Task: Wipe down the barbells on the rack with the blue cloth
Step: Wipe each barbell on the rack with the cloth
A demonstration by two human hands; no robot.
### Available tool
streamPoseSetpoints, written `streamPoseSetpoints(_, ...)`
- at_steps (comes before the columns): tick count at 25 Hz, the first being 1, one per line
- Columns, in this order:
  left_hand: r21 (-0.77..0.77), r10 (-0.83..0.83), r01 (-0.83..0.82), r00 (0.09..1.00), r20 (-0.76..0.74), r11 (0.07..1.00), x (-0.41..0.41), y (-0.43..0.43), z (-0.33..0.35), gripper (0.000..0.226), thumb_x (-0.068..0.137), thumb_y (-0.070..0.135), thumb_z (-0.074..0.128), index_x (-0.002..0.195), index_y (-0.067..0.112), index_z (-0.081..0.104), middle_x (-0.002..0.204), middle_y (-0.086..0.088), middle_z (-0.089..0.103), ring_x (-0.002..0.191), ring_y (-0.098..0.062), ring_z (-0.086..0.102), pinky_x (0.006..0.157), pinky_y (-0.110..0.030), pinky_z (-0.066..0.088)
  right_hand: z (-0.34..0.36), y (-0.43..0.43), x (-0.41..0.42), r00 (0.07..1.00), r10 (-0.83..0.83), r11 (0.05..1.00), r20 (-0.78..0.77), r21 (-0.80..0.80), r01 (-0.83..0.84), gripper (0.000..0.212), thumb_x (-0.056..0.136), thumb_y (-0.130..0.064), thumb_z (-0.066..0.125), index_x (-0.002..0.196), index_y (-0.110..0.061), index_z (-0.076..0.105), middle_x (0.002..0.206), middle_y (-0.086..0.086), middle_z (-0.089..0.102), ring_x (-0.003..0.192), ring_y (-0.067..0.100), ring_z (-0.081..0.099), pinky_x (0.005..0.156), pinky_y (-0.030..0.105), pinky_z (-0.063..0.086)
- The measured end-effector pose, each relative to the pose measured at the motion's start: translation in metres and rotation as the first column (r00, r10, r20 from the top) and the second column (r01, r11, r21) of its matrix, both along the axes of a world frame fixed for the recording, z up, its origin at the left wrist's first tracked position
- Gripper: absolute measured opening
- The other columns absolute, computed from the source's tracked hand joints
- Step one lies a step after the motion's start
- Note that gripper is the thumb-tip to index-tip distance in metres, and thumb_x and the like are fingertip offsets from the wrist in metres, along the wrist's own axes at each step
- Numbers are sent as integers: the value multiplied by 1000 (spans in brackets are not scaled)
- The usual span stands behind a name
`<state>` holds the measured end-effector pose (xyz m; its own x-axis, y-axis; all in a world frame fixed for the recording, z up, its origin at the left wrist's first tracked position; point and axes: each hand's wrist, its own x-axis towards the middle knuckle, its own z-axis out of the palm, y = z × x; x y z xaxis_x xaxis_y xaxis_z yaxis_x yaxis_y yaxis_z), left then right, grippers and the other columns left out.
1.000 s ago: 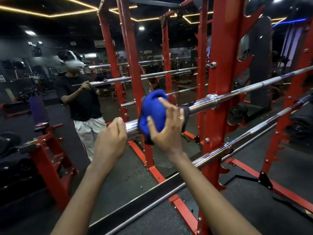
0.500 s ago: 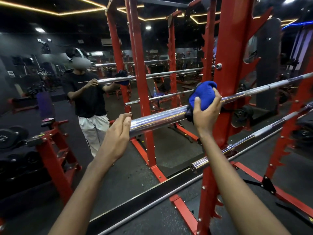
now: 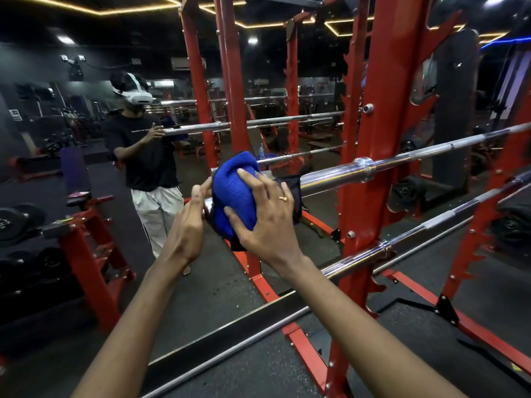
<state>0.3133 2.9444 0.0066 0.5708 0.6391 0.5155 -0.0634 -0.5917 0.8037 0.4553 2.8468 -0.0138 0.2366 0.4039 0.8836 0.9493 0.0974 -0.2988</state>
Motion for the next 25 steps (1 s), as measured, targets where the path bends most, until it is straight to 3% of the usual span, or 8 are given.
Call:
streamPoseSetpoints(2, 17, 29, -29, 1000, 2, 999, 1, -5, -1, 67, 103, 64, 20, 146, 24, 52, 143, 5, 60, 136, -10, 51, 118, -38, 36, 3, 1, 5, 996, 36, 999, 83, -4, -36, 65, 88, -47, 66, 147, -27, 43, 143, -1, 53, 134, 19, 50, 120, 54, 27)
streamPoseSetpoints(3, 61, 69, -67, 997, -33, 996, 1, -7, -1, 61, 105, 60, 23, 145, 24, 53, 141, 6, 61, 133, -7, 52, 115, -26, 36, 5, 0, 16, 994, 46, 999, 104, 6, -47, 65, 87, -46, 66, 145, -26, 44, 141, -1, 55, 132, 19, 52, 117, 55, 30)
streamPoseSetpoints(5, 222, 230, -192, 960, -159, 956, -2, -9, 1, 47, 109, 49, 29, 143, 26, 52, 135, 10, 59, 123, -4, 51, 97, -2, 31, 12, 0, 50, 1000, -13, 998, 9, 65, 12, 64, 85, -44, 66, 143, -23, 48, 136, -1, 59, 125, 20, 57, 113, 56, 34)
streamPoseSetpoints(6, 295, 280, -216, 940, -195, 931, -3, -10, 2, 44, 110, 45, 29, 142, 26, 51, 131, 10, 57, 119, -4, 51, 90, 0, 31, 15, -1, 69, 991, -82, 991, -106, 100, 93, 64, 84, -43, 66, 142, -22, 50, 134, 0, 60, 121, 22, 57, 111, 54, 37)
streamPoseSetpoints(9, 481, 322, -205, 931, -173, 853, -6, -9, 0, 45, 109, 45, 24, 136, 21, 52, 129, 4, 51, 114, -5, 49, 93, -12, 39, 19, -8, 121, 890, -215, 938, -402, 168, 302, 62, 84, -40, 65, 140, -17, 53, 131, 8, 61, 119, 30, 58, 106, 46, 44)
streamPoseSetpoints(14, 641, 402, -180, 889, -218, 746, -11, -10, 0, 47, 107, 48, 24, 130, 18, 52, 114, -3, 55, 103, -21, 55, 90, -41, 48, 20, -13, 147, 804, -168, 914, -571, 216, 345, 61, 89, -31, 66, 143, -11, 46, 140, 14, 52, 129, 31, 51, 109, 36, 40)
streamPoseSetpoints(19, 613, 407, -123, 845, -347, 780, -1, 1, 21, 50, 103, 55, 28, 106, 14, 57, 94, -12, 62, 95, -36, 58, 79, -46, 46, 25, -15, 134, 772, -235, 924, -591, 111, 366, 61, 94, -24, 65, 149, -12, 41, 144, 19, 44, 130, 38, 51, 106, 39, 41)
streamPoseSetpoints(25, 516, 212, -32, 932, -295, 856, -2, 8, 17, 41, 104, 51, 39, 115, 17, 60, 108, -12, 67, 103, -34, 62, 86, -45, 48, 27, -40, 113, 770, -295, 938, -565, -19, 346, 60, 96, -19, 67, 150, -17, 42, 146, 17, 44, 130, 31, 52, 94, 10, 27)
